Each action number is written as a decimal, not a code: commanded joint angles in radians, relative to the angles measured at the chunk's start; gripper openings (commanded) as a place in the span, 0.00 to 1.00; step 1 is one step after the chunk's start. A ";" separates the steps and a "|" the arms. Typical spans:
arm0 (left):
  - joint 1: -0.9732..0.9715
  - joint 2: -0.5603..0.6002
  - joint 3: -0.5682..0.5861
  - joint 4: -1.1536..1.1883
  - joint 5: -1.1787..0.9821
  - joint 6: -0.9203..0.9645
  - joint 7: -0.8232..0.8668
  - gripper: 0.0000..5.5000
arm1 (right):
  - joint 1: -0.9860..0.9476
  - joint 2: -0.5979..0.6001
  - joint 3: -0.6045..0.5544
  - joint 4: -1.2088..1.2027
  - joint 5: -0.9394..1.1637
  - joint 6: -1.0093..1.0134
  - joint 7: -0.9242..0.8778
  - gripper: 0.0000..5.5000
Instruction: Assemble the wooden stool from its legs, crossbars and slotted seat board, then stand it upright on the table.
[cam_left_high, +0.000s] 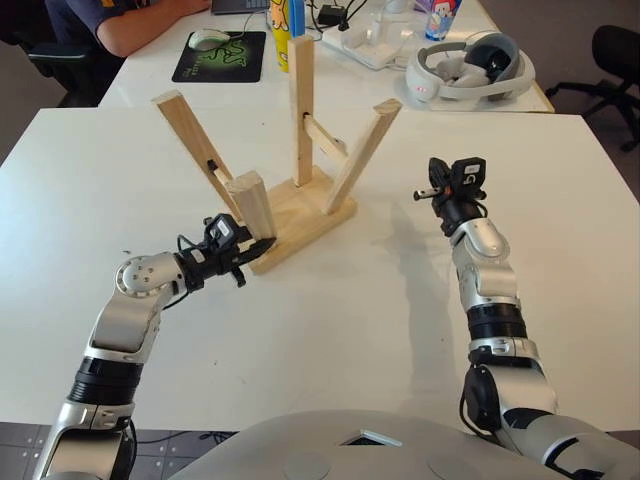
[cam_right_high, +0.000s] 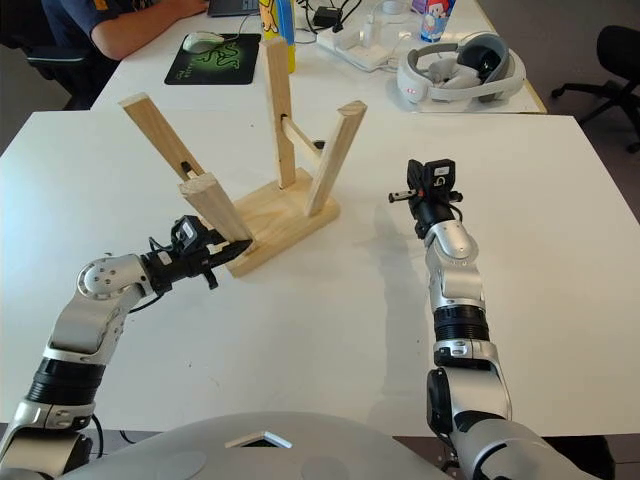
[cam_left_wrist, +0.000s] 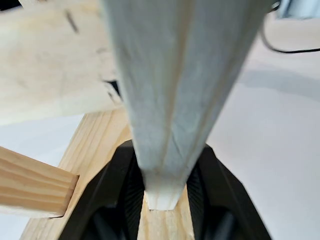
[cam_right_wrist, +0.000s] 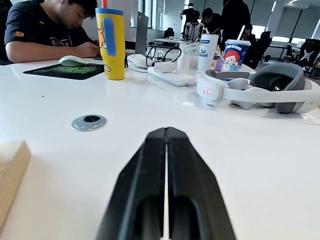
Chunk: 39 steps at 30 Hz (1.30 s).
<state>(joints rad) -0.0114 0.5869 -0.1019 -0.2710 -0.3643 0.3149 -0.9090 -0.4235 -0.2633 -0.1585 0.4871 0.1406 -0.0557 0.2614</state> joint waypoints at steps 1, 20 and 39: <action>0.077 0.082 -0.076 -0.082 -0.057 0.069 -0.140 0.19 | -0.082 -0.054 -0.040 0.096 -0.004 -0.040 -0.011 0.00; 0.007 0.210 -0.149 0.195 0.239 -0.316 -0.165 0.43 | -0.203 -0.146 -0.088 0.341 -0.011 -0.152 -0.006 0.00; 0.220 0.259 0.005 0.045 0.220 -0.201 -0.092 0.45 | -0.171 -0.438 0.202 0.295 -0.253 -0.399 0.431 0.00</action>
<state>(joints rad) 0.1741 0.8500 -0.0696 -0.2100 -0.1855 0.1209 -1.0276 -0.6076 -0.6322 -0.0179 0.8170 -0.0937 -0.3892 0.5355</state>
